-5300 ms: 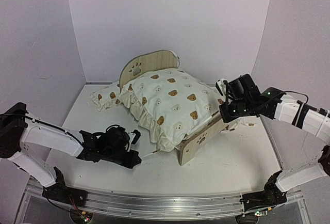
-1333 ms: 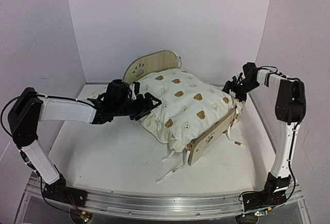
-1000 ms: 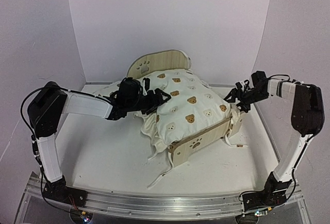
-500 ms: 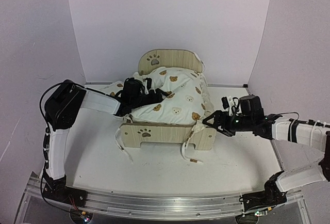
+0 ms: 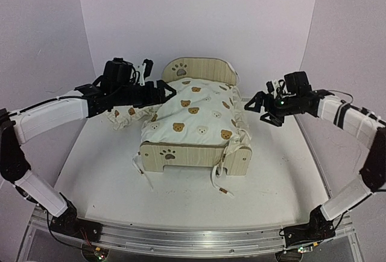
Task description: Set up the pet bed
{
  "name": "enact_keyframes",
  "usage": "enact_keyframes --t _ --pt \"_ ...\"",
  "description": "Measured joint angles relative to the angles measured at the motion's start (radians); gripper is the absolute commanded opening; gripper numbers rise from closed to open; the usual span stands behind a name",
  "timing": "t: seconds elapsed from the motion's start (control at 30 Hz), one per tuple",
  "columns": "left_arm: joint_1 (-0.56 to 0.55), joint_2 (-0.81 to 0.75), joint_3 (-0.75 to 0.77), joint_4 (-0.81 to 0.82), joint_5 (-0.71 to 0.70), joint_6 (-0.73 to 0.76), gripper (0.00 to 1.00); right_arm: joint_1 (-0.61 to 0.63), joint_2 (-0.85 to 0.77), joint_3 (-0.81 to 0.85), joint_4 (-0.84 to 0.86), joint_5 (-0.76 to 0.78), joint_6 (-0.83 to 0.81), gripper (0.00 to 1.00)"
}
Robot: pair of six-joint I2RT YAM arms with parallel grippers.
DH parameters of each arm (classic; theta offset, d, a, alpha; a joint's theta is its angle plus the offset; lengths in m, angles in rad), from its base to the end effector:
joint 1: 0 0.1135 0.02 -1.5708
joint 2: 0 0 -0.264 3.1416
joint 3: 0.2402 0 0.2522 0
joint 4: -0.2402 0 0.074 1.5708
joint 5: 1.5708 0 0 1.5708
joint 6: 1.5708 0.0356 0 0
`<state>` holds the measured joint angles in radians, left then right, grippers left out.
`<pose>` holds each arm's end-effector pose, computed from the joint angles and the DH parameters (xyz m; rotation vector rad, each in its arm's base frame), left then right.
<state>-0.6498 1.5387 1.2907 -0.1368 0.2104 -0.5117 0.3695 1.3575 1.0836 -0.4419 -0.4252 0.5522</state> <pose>0.2858 -0.2265 0.3346 0.2898 2.0549 -0.9481 0.2712 0.1208 0.2932 -0.0160 2.3994 0.9455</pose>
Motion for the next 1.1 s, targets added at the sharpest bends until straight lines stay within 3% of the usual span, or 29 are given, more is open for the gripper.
enact_keyframes --t 0.17,0.37,0.53,0.63,0.8,0.9,0.93,1.03,1.1 --pt "-0.004 -0.145 -0.066 -0.093 -0.025 -0.005 0.87 -0.153 0.346 0.294 -0.023 -0.058 -0.070 0.90" --pt "-0.031 -0.335 -0.328 -0.144 -0.037 -0.149 0.86 -0.228 0.798 0.698 -0.003 -0.256 -0.095 0.87" --pt "-0.161 -0.372 -0.423 -0.153 -0.064 -0.306 0.88 -0.245 1.069 0.953 0.000 -0.396 -0.079 0.90" --pt "-0.271 -0.372 -0.438 -0.153 -0.091 -0.394 0.89 -0.246 1.192 1.061 0.013 -0.497 -0.052 0.85" --pt "-0.327 -0.361 -0.438 -0.144 -0.118 -0.451 0.89 -0.245 1.241 1.015 0.159 -0.635 0.059 0.62" --pt "-0.325 -0.319 -0.448 -0.086 -0.136 -0.458 0.89 -0.242 1.160 0.838 0.345 -0.653 0.154 0.48" --pt "-0.325 -0.301 -0.456 -0.062 -0.139 -0.458 0.89 -0.241 1.125 0.773 0.401 -0.622 0.193 0.42" --pt "-0.325 -0.244 -0.483 0.008 -0.147 -0.457 0.87 -0.238 1.032 0.589 0.590 -0.505 0.304 0.11" --pt "-0.325 -0.212 -0.490 0.027 -0.158 -0.453 0.87 -0.238 0.959 0.425 0.764 -0.414 0.391 0.04"
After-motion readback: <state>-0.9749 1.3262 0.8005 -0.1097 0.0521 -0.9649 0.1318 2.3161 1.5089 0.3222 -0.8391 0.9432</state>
